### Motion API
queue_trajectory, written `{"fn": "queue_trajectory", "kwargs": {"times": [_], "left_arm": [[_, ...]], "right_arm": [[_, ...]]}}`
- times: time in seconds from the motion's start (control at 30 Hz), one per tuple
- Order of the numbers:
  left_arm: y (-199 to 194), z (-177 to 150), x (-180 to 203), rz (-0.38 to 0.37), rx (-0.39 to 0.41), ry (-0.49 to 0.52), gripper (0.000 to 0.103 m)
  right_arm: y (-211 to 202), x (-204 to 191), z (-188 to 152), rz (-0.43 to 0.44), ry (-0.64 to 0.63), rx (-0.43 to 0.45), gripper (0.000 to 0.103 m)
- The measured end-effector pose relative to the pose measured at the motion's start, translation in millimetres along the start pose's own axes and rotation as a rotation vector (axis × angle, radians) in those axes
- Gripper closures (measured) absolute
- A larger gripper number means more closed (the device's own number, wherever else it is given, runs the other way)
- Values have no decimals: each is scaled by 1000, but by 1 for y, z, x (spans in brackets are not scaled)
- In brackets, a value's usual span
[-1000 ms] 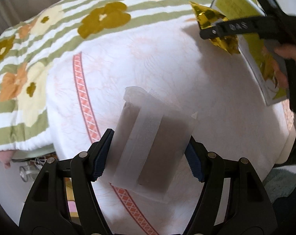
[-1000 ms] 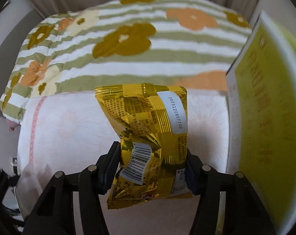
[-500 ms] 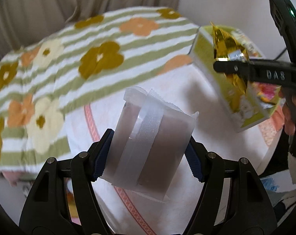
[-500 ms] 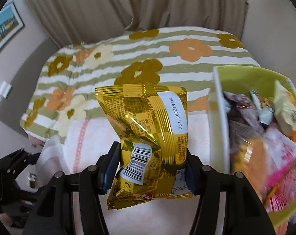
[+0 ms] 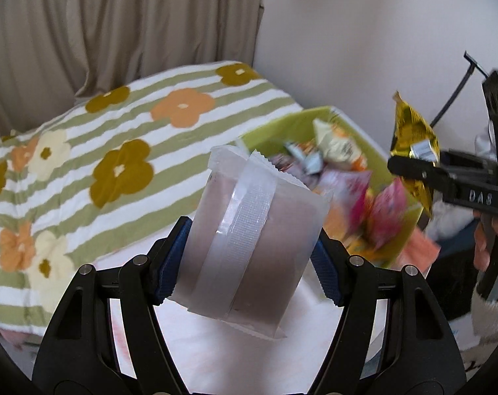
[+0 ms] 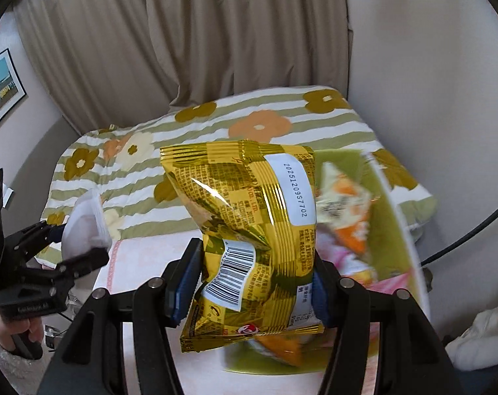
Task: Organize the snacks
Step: 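Carry both items over the cardboard box and release them inside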
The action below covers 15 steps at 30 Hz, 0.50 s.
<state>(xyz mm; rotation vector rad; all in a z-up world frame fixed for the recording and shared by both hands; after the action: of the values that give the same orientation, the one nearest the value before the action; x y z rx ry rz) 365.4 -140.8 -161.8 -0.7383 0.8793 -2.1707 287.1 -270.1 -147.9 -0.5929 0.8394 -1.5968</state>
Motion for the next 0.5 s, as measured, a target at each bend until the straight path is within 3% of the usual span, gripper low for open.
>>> {"fn": "queue_trajectory", "kwargs": {"times": [0.17,0.33,0.5], "left_arm": [[40,17,59,-20,11,-50,37],[93,16,110,-37,-30,-118,36],[126,6,134,7,-83,-136,34]], "right_arm": [[-5,58,2,20,-18,-1,49],[3,104,-1,43,-21,-33,49],[11,121,-8,76,-19,-64,49]]}}
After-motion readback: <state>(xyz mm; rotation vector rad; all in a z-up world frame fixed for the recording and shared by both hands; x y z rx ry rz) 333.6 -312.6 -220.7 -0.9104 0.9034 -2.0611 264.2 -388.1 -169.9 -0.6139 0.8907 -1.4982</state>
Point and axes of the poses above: each gripper's, at about its wrist camera, not at the fingertips, and y roughly the way its jaws point, x to its right, z to its top, the point moved 10 cm from there along y, roughly the way its jaws point, and after that the axes turned 8 degrees about -z, right-handed, at the moved point
